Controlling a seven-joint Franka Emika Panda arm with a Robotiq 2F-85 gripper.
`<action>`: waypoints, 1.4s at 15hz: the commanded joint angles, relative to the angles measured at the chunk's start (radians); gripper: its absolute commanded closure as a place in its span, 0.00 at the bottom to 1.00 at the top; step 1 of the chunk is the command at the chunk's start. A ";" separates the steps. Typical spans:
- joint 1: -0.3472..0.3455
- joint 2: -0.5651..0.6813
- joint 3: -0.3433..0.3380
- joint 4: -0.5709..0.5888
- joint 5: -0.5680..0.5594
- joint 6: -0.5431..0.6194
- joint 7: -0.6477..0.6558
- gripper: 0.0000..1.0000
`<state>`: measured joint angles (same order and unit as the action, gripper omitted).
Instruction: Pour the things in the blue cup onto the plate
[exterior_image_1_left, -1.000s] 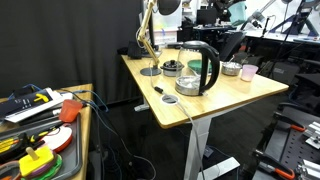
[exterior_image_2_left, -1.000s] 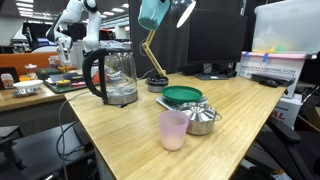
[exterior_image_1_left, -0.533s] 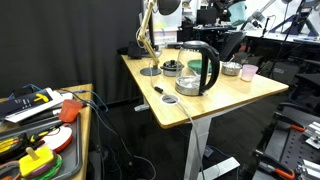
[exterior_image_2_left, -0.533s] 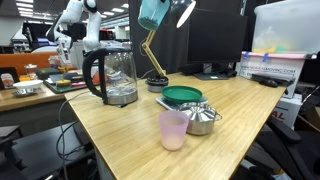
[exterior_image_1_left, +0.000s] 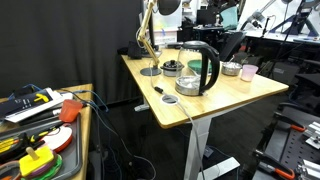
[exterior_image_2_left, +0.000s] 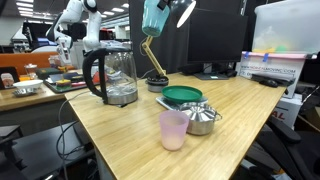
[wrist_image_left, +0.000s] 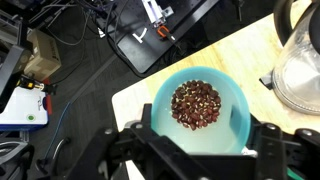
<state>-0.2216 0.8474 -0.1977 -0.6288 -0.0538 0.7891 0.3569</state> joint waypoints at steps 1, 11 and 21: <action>-0.005 0.042 -0.004 0.041 0.042 0.038 0.124 0.46; -0.117 0.130 0.022 0.185 0.187 0.019 0.370 0.46; -0.184 0.151 0.046 0.257 0.256 0.033 0.781 0.46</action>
<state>-0.3839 0.9780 -0.1742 -0.4350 0.1774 0.8477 0.9952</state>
